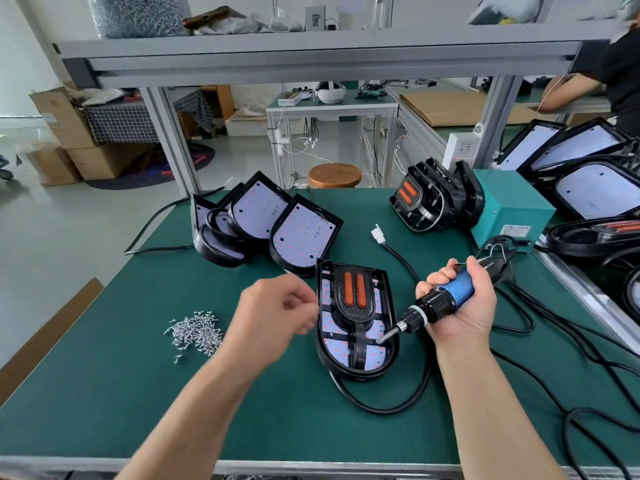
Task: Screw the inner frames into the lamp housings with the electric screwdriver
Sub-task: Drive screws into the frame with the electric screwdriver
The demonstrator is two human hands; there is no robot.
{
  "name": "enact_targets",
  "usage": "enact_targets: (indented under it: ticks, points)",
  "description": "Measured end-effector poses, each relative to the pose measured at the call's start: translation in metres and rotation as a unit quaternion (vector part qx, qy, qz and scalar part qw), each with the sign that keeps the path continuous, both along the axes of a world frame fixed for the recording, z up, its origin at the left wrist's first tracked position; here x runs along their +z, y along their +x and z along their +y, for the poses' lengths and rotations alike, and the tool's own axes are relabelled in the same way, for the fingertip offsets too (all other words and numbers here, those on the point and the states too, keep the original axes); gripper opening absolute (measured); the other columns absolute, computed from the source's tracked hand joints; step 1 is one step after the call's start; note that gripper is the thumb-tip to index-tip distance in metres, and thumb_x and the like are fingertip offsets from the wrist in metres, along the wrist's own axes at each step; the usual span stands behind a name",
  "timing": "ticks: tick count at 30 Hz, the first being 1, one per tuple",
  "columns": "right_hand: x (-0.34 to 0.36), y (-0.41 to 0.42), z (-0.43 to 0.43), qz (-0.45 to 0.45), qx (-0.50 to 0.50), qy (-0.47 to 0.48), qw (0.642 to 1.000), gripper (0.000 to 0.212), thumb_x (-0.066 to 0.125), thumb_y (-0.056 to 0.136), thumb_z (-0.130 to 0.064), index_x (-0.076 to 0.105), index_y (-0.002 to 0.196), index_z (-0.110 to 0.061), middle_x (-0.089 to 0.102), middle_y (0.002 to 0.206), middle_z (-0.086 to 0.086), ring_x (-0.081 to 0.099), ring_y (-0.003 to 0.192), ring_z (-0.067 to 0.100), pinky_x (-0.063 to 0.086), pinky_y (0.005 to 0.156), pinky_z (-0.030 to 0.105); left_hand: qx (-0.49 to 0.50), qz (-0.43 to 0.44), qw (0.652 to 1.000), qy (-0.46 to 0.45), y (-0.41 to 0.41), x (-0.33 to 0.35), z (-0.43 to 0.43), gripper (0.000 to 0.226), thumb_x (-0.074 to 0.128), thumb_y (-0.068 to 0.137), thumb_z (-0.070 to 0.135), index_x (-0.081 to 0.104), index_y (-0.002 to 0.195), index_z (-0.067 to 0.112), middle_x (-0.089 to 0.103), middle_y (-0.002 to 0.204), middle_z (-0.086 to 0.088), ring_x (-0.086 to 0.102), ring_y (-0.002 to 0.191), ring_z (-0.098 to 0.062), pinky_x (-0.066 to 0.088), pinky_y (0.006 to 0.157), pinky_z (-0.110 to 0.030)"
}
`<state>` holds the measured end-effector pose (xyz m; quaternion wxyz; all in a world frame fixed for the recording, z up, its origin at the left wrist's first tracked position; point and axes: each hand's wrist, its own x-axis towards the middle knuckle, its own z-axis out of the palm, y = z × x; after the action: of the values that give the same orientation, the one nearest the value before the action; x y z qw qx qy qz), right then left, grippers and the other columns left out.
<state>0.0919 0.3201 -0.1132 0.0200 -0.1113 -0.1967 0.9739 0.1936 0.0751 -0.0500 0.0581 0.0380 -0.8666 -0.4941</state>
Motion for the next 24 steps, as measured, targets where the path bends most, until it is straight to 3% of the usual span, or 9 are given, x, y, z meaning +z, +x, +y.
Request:
enact_targets:
  ticks: [3, 6, 12, 24]
  points:
    - [0.0, -0.001, 0.002, 0.001, -0.007, -0.015, 1.0, 0.025, 0.056, 0.097, -0.038, 0.055, 0.081, -0.02, 0.048, 0.067, -0.011, 0.049, 0.053, 0.005, 0.032, 0.057, 0.022, -0.079, -0.011, 0.997, 0.022, 0.007, -0.005, 0.035, 0.023, 0.071, 0.081, -0.001, 0.073, 0.079, 0.022, 0.073, 0.068, -0.003, 0.07, 0.064, -0.017, 0.061, 0.071, -0.033]
    - [0.0, -0.002, 0.005, -0.002, -0.017, -0.035, 0.999, 0.026, 0.058, 0.097, -0.039, 0.056, 0.081, -0.019, 0.049, 0.067, -0.011, 0.049, 0.053, 0.005, 0.031, 0.057, 0.021, -0.111, -0.007, 0.994, -0.006, 0.01, -0.015, 0.057, 0.024, 0.07, 0.084, 0.002, 0.07, 0.087, 0.026, 0.072, 0.076, 0.005, 0.061, 0.062, -0.004, 0.056, 0.069, -0.022]
    - [-0.001, -0.002, 0.006, -0.004, -0.022, -0.046, 0.999, 0.027, 0.058, 0.097, -0.039, 0.056, 0.08, -0.018, 0.048, 0.066, -0.01, 0.049, 0.052, 0.006, 0.029, 0.059, 0.021, -0.112, 0.012, 0.993, -0.029, 0.01, -0.021, 0.069, 0.022, 0.067, 0.088, 0.006, 0.066, 0.098, 0.026, 0.071, 0.078, 0.014, 0.059, 0.064, -0.002, 0.052, 0.068, -0.017]
    - [-0.002, -0.001, 0.006, -0.007, -0.022, -0.054, 0.998, 0.024, 0.061, 0.095, -0.037, 0.056, 0.081, -0.018, 0.05, 0.066, -0.009, 0.05, 0.052, 0.006, 0.034, 0.052, 0.019, -0.092, 0.03, 0.995, -0.038, 0.008, -0.024, 0.073, 0.026, 0.066, 0.088, 0.005, 0.062, 0.092, 0.031, 0.072, 0.076, 0.012, 0.058, 0.06, -0.004, 0.053, 0.065, -0.019]
